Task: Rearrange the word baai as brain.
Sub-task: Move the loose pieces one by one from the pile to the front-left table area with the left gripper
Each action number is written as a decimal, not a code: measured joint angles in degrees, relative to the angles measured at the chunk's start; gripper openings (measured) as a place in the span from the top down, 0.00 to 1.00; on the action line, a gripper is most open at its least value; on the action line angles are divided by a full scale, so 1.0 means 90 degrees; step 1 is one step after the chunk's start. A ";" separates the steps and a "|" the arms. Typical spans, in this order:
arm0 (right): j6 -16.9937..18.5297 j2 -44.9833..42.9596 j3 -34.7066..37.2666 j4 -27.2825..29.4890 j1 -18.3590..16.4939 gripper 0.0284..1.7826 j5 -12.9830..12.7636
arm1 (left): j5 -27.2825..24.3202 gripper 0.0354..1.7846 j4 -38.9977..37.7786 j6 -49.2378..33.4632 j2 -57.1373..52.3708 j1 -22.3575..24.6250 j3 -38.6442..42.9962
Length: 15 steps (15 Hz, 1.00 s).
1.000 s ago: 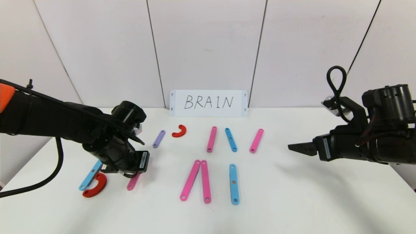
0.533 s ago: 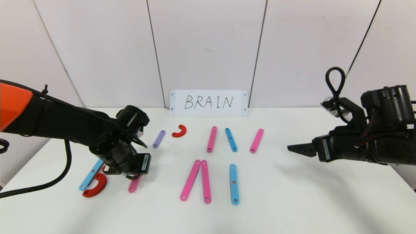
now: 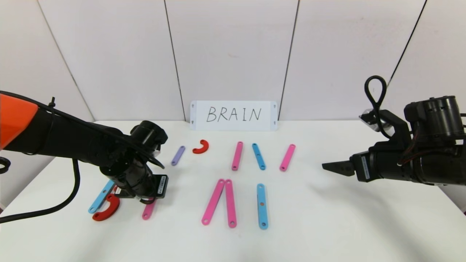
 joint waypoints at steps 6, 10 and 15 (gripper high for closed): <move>0.0000 0.0028 0.0008 0.0000 0.0024 0.03 0.0000 | -0.0046 0.86 0.0003 -0.0005 0.0009 -0.0003 -0.0012; -0.0003 0.0028 0.0012 0.0000 0.0031 0.02 -0.0003 | -0.0037 0.85 0.0000 -0.0012 0.0009 -0.0031 -0.0012; -0.0003 0.0028 0.0015 0.0000 0.0030 0.03 -0.0003 | -0.0045 0.59 0.0000 -0.0012 0.0009 -0.0039 -0.0009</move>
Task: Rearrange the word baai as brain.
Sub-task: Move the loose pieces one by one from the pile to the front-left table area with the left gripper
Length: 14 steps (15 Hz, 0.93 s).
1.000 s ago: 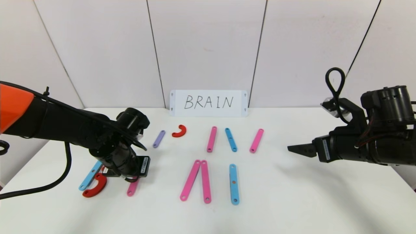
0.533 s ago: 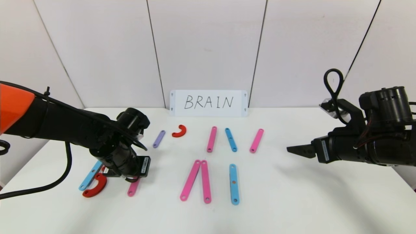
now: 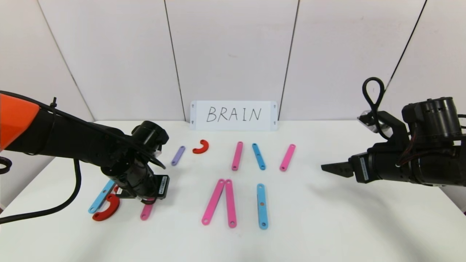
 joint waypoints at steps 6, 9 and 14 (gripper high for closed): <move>0.0003 0.0000 0.0000 0.0000 -0.0005 0.03 -0.0004 | -0.0026 0.09 -0.0001 -0.0020 0.0000 -0.0004 -0.0007; -0.0009 0.0003 0.0012 0.0000 -0.0003 0.03 0.0000 | -0.0225 0.03 -0.0138 -0.0088 -0.0009 -0.0028 -0.0012; -0.0019 0.0009 0.0030 0.0000 0.0001 0.03 0.0003 | -0.0417 0.03 -0.0234 -0.0165 -0.0020 -0.0041 0.0007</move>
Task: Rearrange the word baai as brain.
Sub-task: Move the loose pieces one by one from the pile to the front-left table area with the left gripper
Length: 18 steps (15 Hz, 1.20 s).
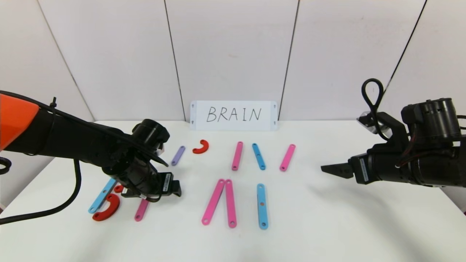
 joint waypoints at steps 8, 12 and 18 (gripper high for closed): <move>0.0000 0.0000 0.0009 0.0000 0.0015 0.03 -0.0003 | 0.0058 0.03 -0.0005 -0.0064 -0.0179 -0.0037 -0.0016; -0.0030 -0.0007 0.0024 0.0000 0.0020 0.03 0.0003 | 0.0276 0.03 -0.0008 0.0012 -0.0283 -0.0098 -0.0077; -0.0027 -0.0047 0.0038 -0.0009 0.0020 0.03 0.0000 | 0.0340 0.03 0.0014 0.0932 -0.0351 -0.0251 -0.0849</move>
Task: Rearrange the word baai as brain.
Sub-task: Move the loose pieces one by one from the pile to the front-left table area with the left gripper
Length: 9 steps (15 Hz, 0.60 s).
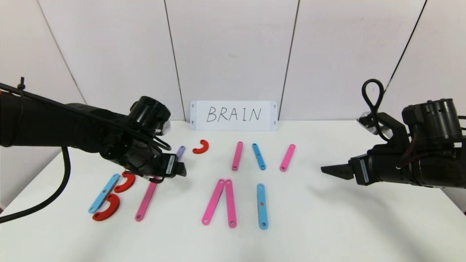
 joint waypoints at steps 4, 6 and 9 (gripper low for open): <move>0.0007 0.0000 -0.0016 -0.0003 -0.0008 0.03 0.0005 | -0.0028 0.03 0.0008 0.0455 0.0589 0.0009 -0.1057; 0.0009 0.0009 -0.0026 -0.0003 -0.0009 0.03 0.0007 | -0.0041 0.03 0.0020 0.0492 0.1024 0.0000 -0.1688; 0.0003 0.0041 -0.0031 -0.0008 0.0000 0.03 0.0009 | -0.0049 0.03 0.0015 0.0508 0.1634 -0.0031 -0.2419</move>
